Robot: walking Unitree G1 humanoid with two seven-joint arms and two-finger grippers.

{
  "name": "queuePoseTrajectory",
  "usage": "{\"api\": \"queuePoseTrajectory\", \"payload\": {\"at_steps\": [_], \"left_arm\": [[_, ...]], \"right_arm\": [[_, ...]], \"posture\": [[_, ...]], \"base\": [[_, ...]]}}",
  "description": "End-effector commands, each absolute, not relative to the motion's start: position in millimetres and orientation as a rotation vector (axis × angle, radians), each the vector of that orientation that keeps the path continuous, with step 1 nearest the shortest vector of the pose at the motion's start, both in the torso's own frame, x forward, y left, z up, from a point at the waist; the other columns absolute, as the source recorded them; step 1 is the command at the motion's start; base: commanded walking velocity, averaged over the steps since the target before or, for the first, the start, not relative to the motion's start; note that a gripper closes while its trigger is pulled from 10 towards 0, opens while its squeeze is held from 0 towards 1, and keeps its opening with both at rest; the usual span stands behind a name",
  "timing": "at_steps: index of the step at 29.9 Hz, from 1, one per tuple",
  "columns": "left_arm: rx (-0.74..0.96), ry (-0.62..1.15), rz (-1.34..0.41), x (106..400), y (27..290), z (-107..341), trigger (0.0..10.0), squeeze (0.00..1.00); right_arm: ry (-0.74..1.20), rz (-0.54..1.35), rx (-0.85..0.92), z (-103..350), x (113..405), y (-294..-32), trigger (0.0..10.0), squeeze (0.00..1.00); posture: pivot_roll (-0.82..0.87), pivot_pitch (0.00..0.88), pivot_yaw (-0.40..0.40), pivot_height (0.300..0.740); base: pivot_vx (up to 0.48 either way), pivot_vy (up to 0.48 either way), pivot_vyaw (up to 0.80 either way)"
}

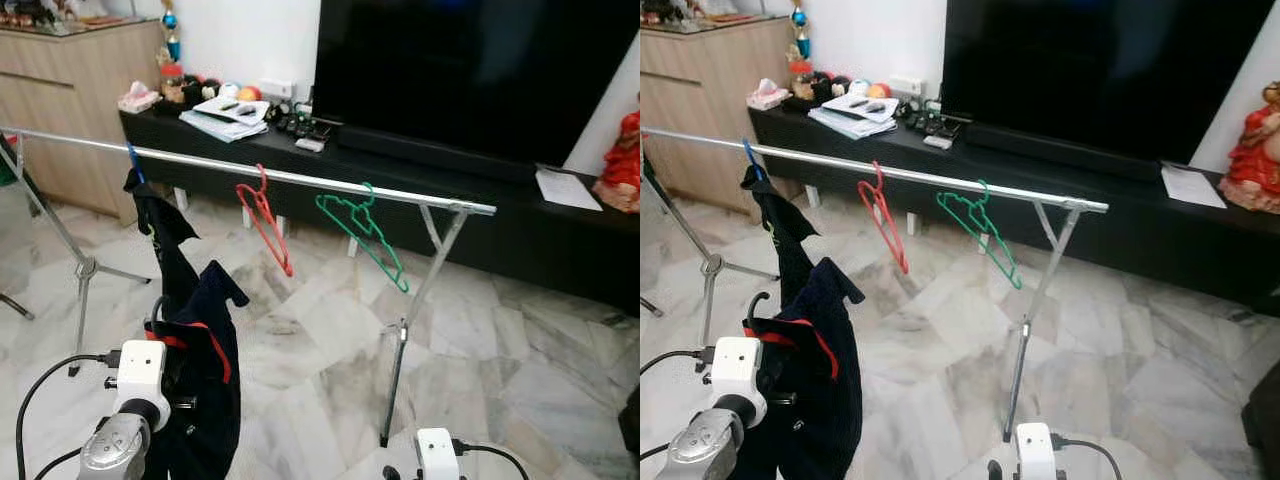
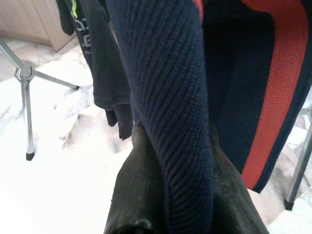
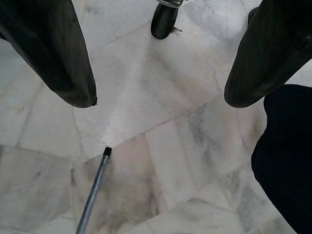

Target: Hang hanger

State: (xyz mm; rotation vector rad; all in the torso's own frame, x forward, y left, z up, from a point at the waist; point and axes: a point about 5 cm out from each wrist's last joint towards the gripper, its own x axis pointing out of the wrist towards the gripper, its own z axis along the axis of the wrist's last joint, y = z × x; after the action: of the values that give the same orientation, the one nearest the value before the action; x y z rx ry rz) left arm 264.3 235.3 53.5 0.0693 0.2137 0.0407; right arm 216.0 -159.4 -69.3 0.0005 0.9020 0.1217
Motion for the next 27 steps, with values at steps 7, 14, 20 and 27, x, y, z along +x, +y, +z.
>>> {"api": "queuePoseTrajectory", "payload": {"at_steps": [7, 14, 20, 27], "left_arm": [[0.079, 0.183, 0.018, 269.7, 227.9, 60.3, 10.0, 0.00], [0.082, 0.183, 0.017, 270.1, 228.2, 60.6, 10.0, 0.00], [0.083, 0.183, 0.010, 270.8, 226.7, 60.7, 10.0, 0.00], [0.087, 0.182, 0.011, 271.7, 227.4, 61.2, 10.0, 0.00]], "right_arm": [[0.889, 0.113, 0.007, -67.2, 219.3, -161.8, 10.0, 0.00], [0.881, 0.122, 0.005, -66.6, 220.0, -161.0, 10.0, 0.00], [0.881, 0.132, 0.007, -66.7, 219.9, -160.3, 10.0, 0.00], [0.880, 0.153, 0.013, -66.6, 219.9, -158.4, 10.0, 0.00]], "posture": [[0.15, 0.000, -0.079, 0.740], [0.15, 0.000, -0.079, 0.740], [0.15, 0.000, -0.077, 0.740], [0.15, 0.000, -0.076, 0.740]], "base": [[0.287, 0.000, 0.00], [0.291, 0.000, 0.06], [0.294, 0.000, 0.66], [0.296, 0.000, 0.80]]}}
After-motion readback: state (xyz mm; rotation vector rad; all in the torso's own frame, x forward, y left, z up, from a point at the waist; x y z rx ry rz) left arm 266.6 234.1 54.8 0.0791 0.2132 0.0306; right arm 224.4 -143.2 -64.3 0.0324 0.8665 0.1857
